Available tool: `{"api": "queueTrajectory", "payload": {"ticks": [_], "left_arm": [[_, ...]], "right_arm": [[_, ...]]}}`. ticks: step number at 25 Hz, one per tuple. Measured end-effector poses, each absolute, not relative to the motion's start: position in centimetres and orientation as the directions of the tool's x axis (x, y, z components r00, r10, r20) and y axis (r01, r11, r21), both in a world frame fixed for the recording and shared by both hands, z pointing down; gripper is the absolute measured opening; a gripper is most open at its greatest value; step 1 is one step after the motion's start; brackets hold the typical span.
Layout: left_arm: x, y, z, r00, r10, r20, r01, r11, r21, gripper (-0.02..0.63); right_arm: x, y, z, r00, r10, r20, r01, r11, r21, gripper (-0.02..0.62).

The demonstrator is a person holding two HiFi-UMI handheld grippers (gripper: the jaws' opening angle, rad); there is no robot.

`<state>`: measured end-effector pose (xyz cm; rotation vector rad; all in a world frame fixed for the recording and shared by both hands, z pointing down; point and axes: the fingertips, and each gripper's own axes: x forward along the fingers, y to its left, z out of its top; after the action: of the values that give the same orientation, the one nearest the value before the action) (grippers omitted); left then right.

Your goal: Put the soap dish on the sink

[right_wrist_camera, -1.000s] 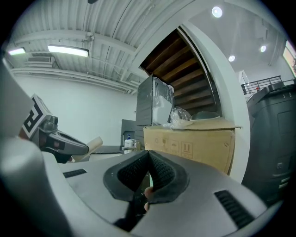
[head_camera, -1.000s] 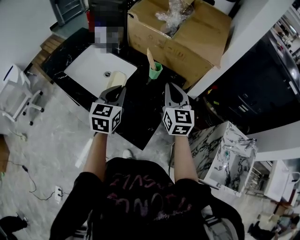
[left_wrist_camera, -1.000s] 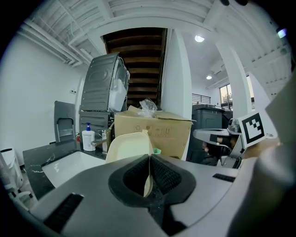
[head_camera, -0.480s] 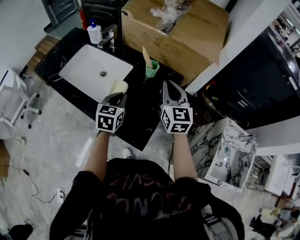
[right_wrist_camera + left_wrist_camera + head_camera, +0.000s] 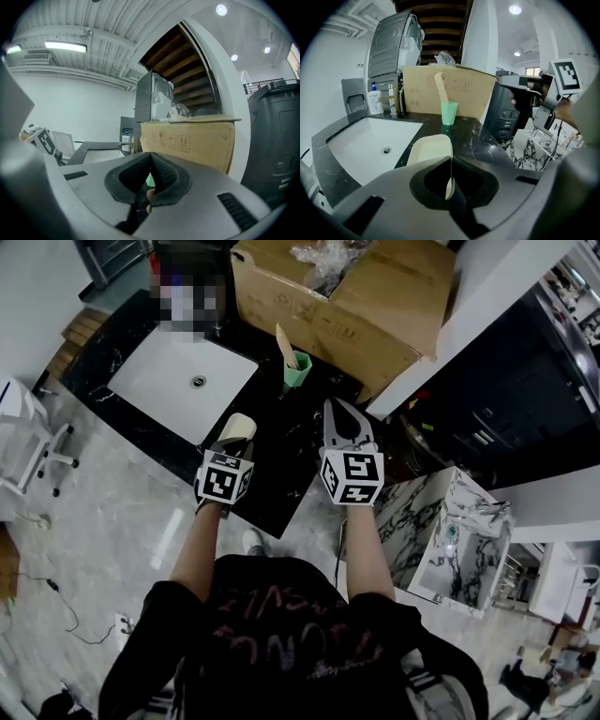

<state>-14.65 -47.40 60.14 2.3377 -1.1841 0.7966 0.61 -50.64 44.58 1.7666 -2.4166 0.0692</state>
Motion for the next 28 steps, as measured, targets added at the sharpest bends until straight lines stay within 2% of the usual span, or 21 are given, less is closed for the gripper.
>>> {"api": "queueTrajectory", "payload": {"ticks": [15,28], "left_arm": [[-13.8,-47.9,61.8,0.481,-0.558,0.677,-0.815,-0.568,0.111,0.026],[-13.9,-47.6,59.0,0.473,-0.635,0.611,-0.834,-0.547,0.078,0.026]], "right_arm": [[2.0,-50.9,45.9,-0.280,-0.944,0.175,-0.954,0.294,0.055,0.014],[2.4,-50.2,45.9,-0.301,-0.937,0.175,-0.948,0.314,0.050,0.014]]}}
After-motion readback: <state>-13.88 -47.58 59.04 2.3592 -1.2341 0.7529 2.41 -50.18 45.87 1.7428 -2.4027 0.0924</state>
